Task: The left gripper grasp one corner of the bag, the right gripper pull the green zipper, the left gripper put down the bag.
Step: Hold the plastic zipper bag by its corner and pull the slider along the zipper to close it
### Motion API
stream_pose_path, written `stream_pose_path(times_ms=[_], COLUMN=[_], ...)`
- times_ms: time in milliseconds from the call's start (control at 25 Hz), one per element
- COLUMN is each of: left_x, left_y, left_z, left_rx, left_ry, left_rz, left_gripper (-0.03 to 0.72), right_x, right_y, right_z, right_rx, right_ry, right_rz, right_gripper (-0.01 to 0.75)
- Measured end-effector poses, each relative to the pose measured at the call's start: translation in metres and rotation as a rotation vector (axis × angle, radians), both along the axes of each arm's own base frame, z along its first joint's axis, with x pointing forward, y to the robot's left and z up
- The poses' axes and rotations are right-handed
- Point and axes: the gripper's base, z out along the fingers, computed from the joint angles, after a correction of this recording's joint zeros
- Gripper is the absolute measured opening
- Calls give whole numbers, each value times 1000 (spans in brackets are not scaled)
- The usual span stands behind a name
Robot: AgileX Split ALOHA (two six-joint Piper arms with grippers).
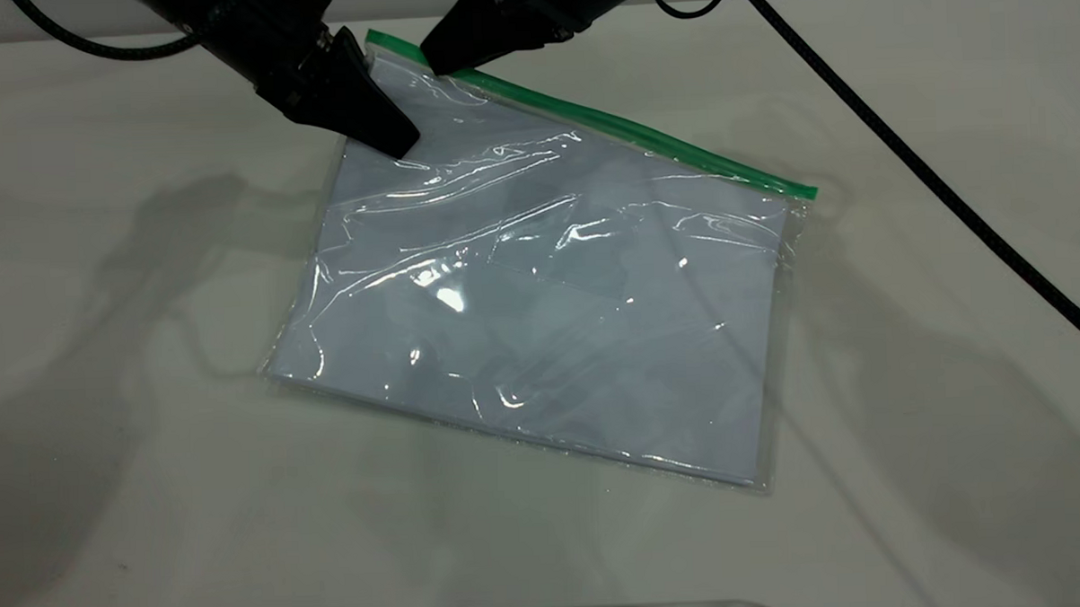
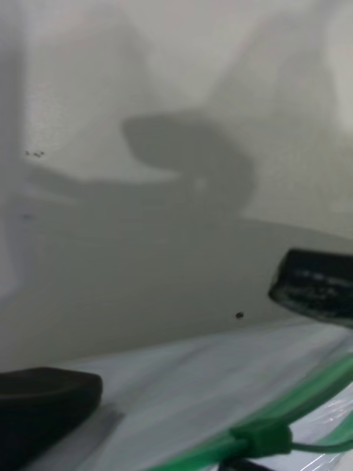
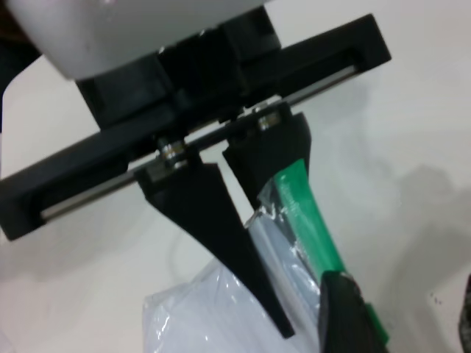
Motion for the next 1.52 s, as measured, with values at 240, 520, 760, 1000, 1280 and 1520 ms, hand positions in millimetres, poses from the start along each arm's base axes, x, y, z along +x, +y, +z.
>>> stream_pose_path(times_ms=[240, 520, 760, 1000, 1280, 1520], left_x=[0, 0, 0, 0, 6, 13], left_y=[0, 0, 0, 0, 4, 14], left_z=[0, 0, 0, 0, 6, 15], left_rx=[3, 4, 4, 5, -93, -219], left_ry=[-4, -6, -6, -7, 9, -32], left_rz=[1, 1, 1, 0, 79, 116], left_gripper=[76, 76, 76, 76, 65, 52], right_x=[-2, -5, -6, -5, 6, 16], right_y=[0, 0, 0, -2, -26, -50], right_z=[-1, 0, 0, 0, 1, 1], right_rx=[-7, -3, -1, 0, 18, 7], right_ry=[5, 7, 7, 7, 13, -12], right_rz=[30, 57, 70, 70, 37, 8], right_gripper=[260, 129, 37, 37, 37, 37])
